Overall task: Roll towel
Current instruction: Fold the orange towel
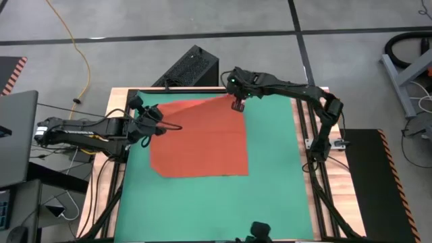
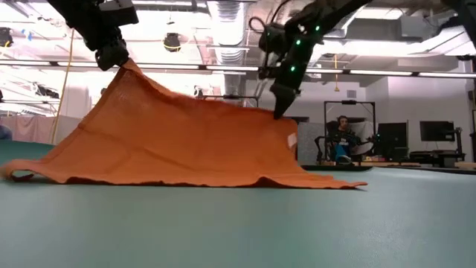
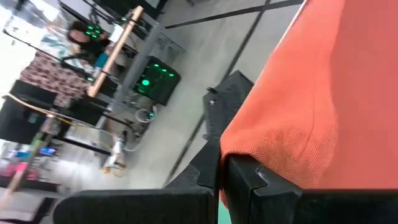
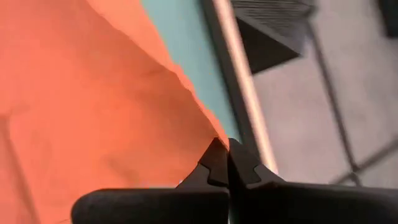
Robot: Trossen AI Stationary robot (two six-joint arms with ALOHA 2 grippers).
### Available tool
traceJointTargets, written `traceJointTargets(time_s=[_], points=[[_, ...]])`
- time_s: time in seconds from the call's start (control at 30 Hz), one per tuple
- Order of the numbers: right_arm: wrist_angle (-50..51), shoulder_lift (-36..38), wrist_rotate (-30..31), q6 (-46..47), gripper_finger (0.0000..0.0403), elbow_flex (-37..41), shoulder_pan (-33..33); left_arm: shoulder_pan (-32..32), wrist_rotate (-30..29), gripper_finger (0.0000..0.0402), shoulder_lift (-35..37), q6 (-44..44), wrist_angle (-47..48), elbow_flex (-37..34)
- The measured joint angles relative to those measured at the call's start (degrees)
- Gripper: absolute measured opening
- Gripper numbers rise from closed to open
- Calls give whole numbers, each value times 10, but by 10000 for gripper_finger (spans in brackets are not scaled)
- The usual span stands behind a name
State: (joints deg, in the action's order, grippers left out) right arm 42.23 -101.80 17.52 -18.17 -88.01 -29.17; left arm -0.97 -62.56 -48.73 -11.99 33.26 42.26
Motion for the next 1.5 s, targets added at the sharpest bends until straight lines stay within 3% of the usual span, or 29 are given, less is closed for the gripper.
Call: traceJointTargets(time_s=[0.1, 0.53, 0.93, 1.07, 1.23, 1.5], points=[[21, 14, 71, 11, 1, 0, 11, -1, -14, 0, 0, -28, -11, 0], [39, -18, 49, 53, 0, 0, 40, -22, 50, 0, 0, 29, -7, 0], [148, -12, 63, 135, 0, 1, 153, -19, 163, 0, 0, 150, 69, -2], [162, -11, 64, 160, 0, 13, 204, -6, 201, 0, 2, 185, 63, -40], [178, -11, 63, 203, 0, 14, 259, 16, 210, 0, 3, 236, 49, -92], [178, -11, 63, 242, 0, 14, 317, 69, 244, 0, 5, 344, 40, -92]])
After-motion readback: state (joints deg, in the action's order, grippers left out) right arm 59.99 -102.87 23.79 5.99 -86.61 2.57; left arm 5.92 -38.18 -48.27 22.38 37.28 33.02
